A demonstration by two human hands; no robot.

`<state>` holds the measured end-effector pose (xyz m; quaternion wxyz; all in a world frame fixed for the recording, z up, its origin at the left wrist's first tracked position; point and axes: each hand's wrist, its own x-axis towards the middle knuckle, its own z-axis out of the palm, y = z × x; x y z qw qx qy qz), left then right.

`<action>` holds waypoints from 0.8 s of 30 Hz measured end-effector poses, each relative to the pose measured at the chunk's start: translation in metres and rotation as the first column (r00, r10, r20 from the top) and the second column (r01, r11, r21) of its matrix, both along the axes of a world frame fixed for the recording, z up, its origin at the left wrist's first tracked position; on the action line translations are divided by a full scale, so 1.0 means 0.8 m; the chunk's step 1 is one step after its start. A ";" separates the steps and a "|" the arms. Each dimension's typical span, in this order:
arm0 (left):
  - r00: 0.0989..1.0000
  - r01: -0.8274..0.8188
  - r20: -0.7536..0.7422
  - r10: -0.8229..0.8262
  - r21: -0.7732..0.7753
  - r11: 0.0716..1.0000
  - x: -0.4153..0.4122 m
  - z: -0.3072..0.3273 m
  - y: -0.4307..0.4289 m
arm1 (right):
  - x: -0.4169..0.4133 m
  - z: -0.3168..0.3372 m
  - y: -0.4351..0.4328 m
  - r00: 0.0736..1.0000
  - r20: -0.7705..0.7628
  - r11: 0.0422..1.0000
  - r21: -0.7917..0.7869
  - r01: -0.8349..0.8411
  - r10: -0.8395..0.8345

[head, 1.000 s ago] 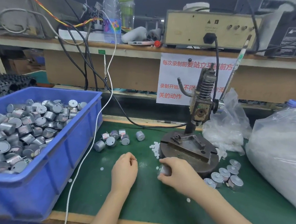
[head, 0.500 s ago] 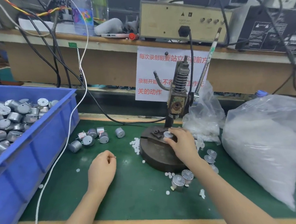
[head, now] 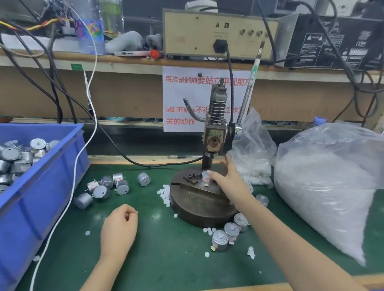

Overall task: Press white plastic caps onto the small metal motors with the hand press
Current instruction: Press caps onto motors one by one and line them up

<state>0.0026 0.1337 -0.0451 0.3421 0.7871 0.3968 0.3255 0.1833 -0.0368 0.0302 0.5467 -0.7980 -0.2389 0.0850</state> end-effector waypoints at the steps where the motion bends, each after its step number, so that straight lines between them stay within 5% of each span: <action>1: 1.000 -0.001 0.006 0.001 0.000 1.000 0.000 0.000 0.001 | 0.004 0.012 -0.002 0.997 -0.078 0.995 0.088 0.035 -0.028; 6: 1.000 0.001 0.013 -0.001 -0.013 1.000 0.000 -0.003 0.003 | 0.032 0.096 -0.001 0.981 -0.146 0.884 0.430 0.182 -0.131; 13: 1.000 -0.011 0.028 0.011 -0.018 1.000 0.002 0.002 0.001 | 0.047 0.204 0.009 0.980 -0.104 0.824 0.531 0.199 -0.169; 20: 1.000 -0.028 0.007 0.028 -0.017 0.999 0.003 0.002 0.001 | -0.018 0.168 -0.010 0.964 0.048 0.665 0.733 0.145 -0.263; 24: 0.999 -0.035 0.024 0.036 -0.027 0.999 0.003 0.003 0.000 | -0.046 0.132 -0.017 0.938 0.188 0.680 0.730 0.065 -0.291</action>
